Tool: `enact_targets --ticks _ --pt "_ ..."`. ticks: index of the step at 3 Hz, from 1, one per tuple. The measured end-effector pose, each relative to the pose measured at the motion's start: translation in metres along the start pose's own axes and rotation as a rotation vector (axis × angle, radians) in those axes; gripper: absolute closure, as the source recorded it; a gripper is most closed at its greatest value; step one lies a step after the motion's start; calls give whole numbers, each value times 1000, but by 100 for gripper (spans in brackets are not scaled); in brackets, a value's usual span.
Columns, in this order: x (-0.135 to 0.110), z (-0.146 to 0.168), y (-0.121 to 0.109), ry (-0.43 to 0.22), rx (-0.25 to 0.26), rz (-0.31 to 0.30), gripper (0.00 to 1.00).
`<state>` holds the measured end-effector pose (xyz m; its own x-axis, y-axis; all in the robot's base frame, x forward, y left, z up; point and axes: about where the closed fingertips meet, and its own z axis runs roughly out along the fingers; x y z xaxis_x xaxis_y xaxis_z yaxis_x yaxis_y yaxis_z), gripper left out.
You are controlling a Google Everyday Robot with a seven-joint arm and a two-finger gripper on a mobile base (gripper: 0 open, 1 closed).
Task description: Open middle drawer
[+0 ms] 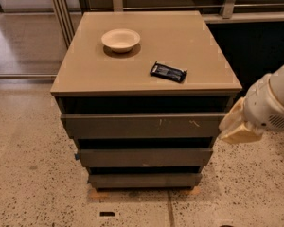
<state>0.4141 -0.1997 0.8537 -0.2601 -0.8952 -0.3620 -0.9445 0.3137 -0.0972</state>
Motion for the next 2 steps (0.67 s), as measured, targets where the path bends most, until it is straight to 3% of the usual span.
enact_targets --ticks 1,2 --pt "13 22 16 12 -48 23 89" --pt "9 15 12 10 -33 15 100"
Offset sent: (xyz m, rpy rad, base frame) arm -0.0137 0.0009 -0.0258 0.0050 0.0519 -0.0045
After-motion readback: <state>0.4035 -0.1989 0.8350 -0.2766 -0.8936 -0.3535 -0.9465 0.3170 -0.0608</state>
